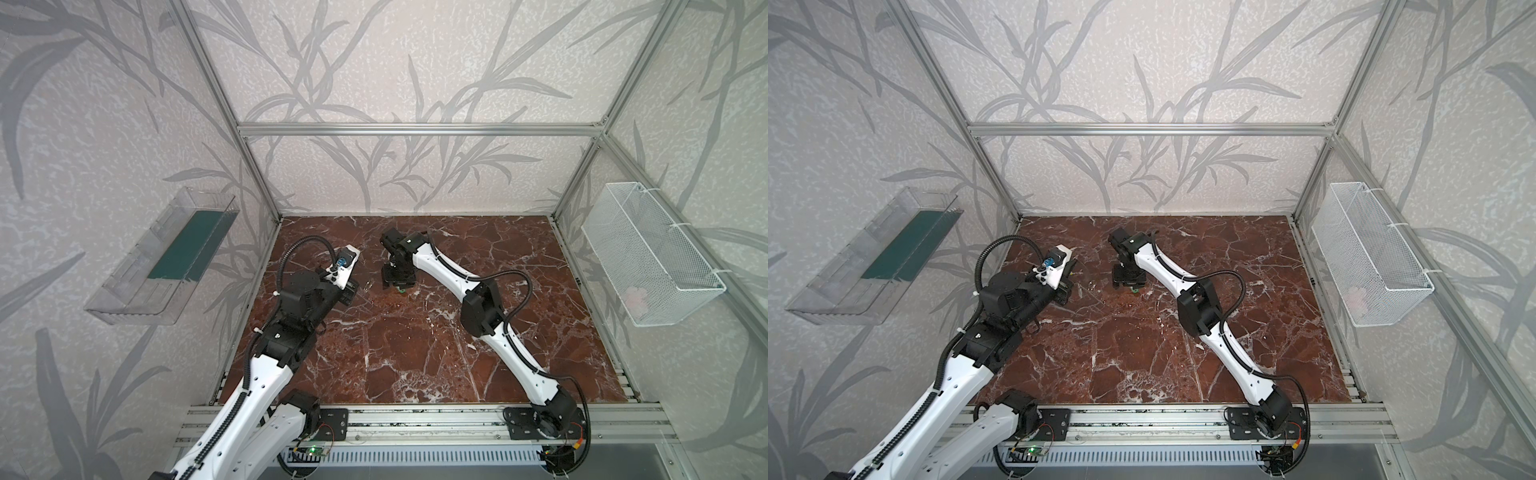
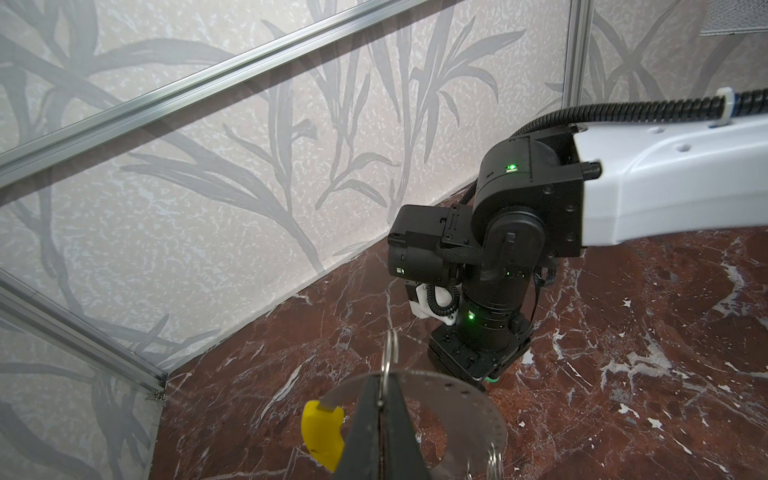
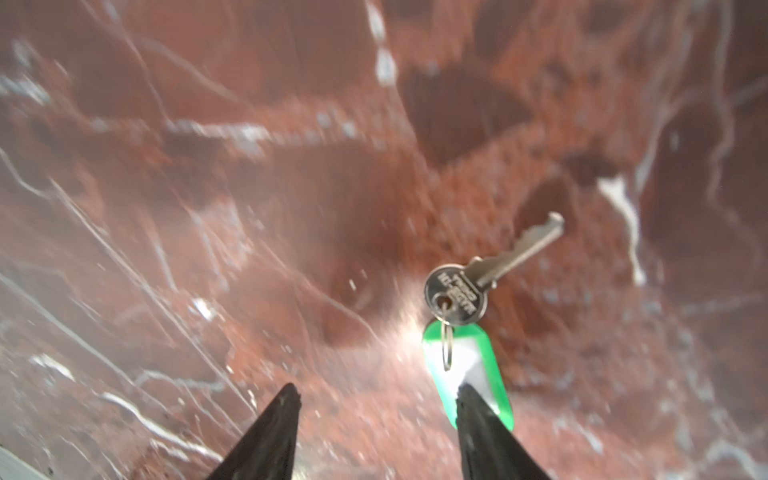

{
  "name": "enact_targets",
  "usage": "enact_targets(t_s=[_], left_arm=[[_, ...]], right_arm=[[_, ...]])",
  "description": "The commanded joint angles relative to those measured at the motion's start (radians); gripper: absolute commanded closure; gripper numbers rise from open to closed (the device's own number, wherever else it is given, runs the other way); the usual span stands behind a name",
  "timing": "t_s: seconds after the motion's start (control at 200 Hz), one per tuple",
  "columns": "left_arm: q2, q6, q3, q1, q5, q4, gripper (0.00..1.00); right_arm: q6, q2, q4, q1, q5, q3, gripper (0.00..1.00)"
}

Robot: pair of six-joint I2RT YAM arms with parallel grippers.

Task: Put the keys on the keyring
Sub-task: 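Lower the open right gripper down onto the green key tag, then close the right gripper on the green tag of the key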

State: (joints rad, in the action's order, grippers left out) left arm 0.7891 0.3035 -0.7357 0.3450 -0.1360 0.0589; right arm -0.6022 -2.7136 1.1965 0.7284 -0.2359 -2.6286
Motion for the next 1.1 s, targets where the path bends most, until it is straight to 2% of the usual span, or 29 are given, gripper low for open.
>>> enact_targets(t_s=[0.0,0.135,0.25,0.415,0.495,0.57,0.68,0.76,0.855,1.095], left_arm=[[-0.016,-0.021,-0.004,0.012,0.013,-0.015,1.0],[-0.025,-0.019,-0.005,0.026,0.027,-0.006,1.0],[-0.026,-0.017,-0.002,0.039,0.037,0.005,1.0],[-0.021,-0.014,0.006,0.048,0.033,0.005,1.0],[-0.017,-0.009,0.004,0.052,0.031,0.005,1.0],[-0.017,-0.005,0.004,0.055,0.032,0.005,1.0],[-0.01,0.003,0.006,0.058,0.028,0.003,1.0],[0.001,0.009,0.005,0.058,0.021,-0.001,1.0],[0.014,0.015,0.004,0.058,0.017,-0.01,1.0],[0.039,0.031,-0.003,0.06,0.011,-0.019,1.0]], right_arm=[[0.078,0.023,0.197,0.004,-0.017,0.068,0.39],[0.138,0.124,0.174,0.012,-0.022,0.24,0.39],[0.193,0.255,0.082,0.016,0.028,0.418,0.41],[0.359,0.532,-0.292,0.017,0.096,0.772,0.45],[0.464,0.652,-0.475,0.013,0.136,0.939,0.52],[0.574,0.716,-0.55,-0.004,0.134,1.035,0.61],[0.702,0.718,-0.544,-0.046,0.027,1.067,0.72],[0.777,0.666,-0.451,-0.068,-0.055,0.997,0.73],[0.814,0.612,-0.405,-0.068,0.003,0.945,0.71],[0.841,0.586,-0.44,-0.053,0.026,0.949,0.64]])
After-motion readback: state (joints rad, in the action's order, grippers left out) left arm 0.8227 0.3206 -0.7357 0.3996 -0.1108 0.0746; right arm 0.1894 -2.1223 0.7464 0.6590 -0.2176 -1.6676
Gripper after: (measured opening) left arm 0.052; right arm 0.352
